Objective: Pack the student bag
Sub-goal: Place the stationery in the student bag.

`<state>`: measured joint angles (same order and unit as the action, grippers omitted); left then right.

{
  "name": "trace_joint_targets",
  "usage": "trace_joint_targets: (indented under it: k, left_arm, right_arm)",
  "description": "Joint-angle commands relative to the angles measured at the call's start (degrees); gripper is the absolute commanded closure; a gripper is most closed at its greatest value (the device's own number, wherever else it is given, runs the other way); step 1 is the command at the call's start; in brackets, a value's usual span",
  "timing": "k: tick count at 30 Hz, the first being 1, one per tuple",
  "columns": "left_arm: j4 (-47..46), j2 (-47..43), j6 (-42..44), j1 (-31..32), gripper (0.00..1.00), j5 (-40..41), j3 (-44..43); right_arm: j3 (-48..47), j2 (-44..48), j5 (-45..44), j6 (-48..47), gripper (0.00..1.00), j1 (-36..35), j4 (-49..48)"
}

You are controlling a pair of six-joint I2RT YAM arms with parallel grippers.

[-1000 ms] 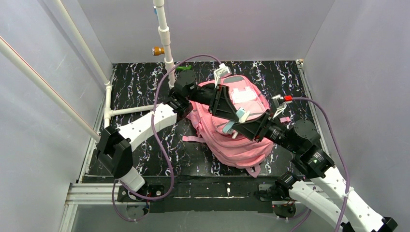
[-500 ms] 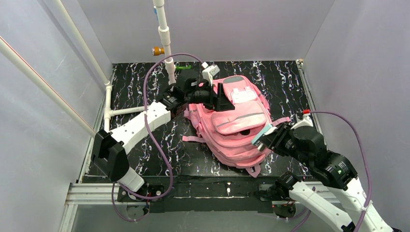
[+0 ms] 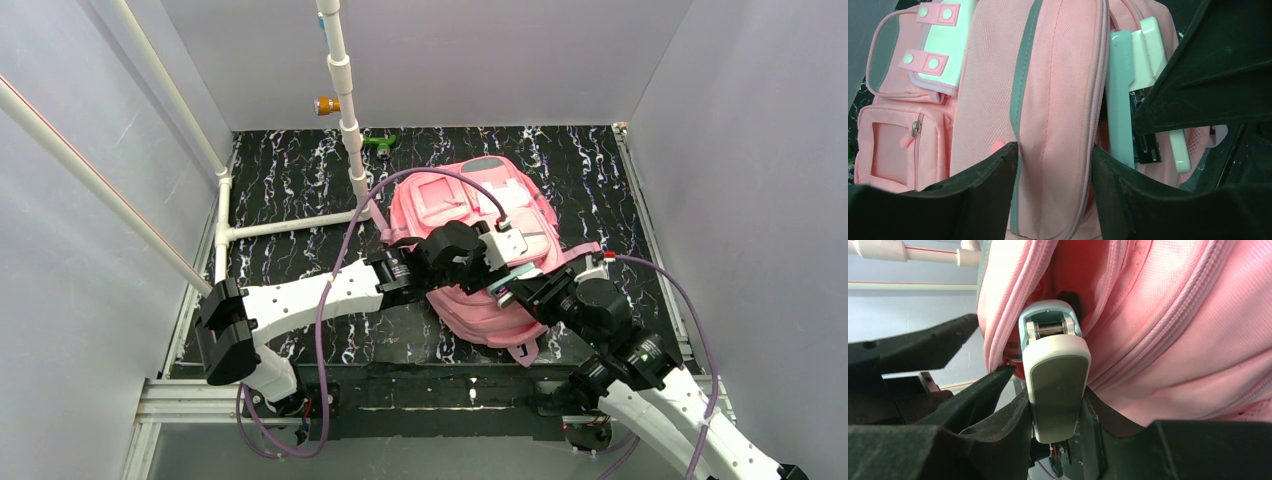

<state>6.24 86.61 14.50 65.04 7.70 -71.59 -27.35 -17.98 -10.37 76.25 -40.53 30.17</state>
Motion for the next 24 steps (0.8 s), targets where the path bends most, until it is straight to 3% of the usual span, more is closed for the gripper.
trace_joint_targets:
  k: [1, 5, 13, 24]
  left_arm:
    - [0.2, 0.0, 3.3, 0.3, 0.51, 5.9, -0.7]
    - [0.5, 0.0, 3.1, 0.3, 0.63, 7.0, -0.8]
    - [3.7, 1.5, 4.0, 0.3, 1.00, 9.2, -2.8]
    - [3.2, -1.4, -0.4, 0.3, 1.00, 1.5, -3.4]
  right_arm:
    - [-4.0, -3.1, -1.3, 0.3, 0.99, -0.1, -8.7]
    - [-5.0, -4.4, -4.5, 1.4, 0.99, -0.1, -7.1]
    - [-7.8, -4.5, -9.6, 2.8, 0.99, -0.1, -3.3]
    - [-7.8, -12.5, -11.0, 0.5, 0.99, -0.1, -8.2]
